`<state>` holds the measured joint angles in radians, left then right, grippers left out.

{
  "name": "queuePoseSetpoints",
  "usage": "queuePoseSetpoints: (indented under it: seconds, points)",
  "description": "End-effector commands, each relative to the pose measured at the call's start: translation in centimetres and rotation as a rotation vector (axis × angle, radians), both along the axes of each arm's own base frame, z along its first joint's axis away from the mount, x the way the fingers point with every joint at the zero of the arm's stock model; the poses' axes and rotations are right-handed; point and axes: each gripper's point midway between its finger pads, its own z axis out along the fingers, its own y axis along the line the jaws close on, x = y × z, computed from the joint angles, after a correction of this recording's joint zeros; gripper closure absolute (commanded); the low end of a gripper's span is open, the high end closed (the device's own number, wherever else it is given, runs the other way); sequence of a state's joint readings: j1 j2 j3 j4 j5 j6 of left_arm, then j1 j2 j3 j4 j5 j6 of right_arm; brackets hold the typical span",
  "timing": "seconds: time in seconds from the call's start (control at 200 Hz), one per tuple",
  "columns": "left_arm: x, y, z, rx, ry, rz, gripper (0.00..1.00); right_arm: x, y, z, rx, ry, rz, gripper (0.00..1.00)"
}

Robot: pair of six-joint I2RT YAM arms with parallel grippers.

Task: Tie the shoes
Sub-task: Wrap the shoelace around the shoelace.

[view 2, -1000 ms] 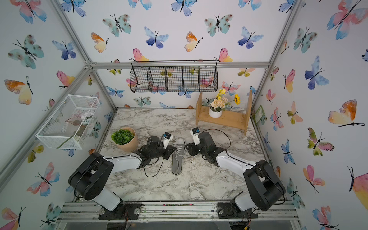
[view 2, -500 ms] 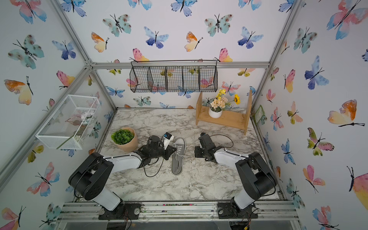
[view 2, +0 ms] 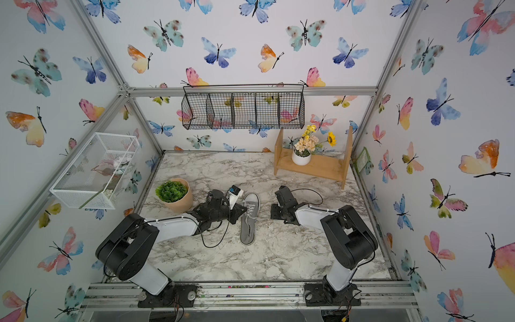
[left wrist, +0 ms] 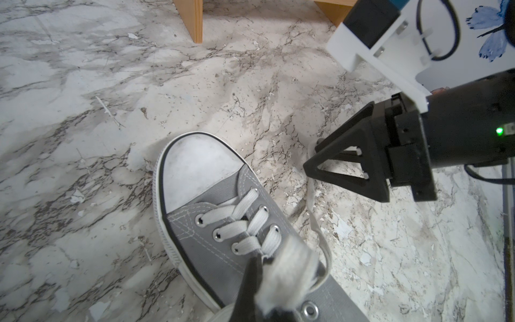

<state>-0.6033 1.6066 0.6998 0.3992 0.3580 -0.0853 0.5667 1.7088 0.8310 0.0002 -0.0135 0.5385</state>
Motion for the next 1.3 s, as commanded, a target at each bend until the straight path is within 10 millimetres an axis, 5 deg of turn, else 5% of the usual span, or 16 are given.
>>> queuePoseSetpoints:
  seconds: [0.0,0.3,0.526,0.691,1.056,1.296]
  points:
    - [0.3,-0.4,0.9,-0.010,-0.016,-0.018,1.00,0.2,-0.1,-1.2,-0.062,0.009,-0.004,0.51]
    - [0.3,-0.2,1.0,-0.008,-0.019,-0.013,1.00,-0.5,-0.8,-3.0,-0.172,0.021,0.003,0.74]
    - [0.2,-0.3,1.0,0.005,-0.030,-0.028,1.00,0.8,0.0,-1.3,-0.145,-0.038,0.006,0.92]
    - [0.3,-0.3,1.0,0.014,-0.039,-0.043,1.00,1.9,0.8,1.6,-0.096,-0.121,0.013,0.97]
    - [-0.8,-1.3,0.5,0.043,-0.074,-0.188,1.00,2.9,5.1,12.3,0.206,-0.398,0.138,0.97]
    - [-1.8,-1.3,0.7,0.047,-0.108,-0.249,1.00,2.4,9.3,14.8,0.334,-0.401,0.341,0.97]
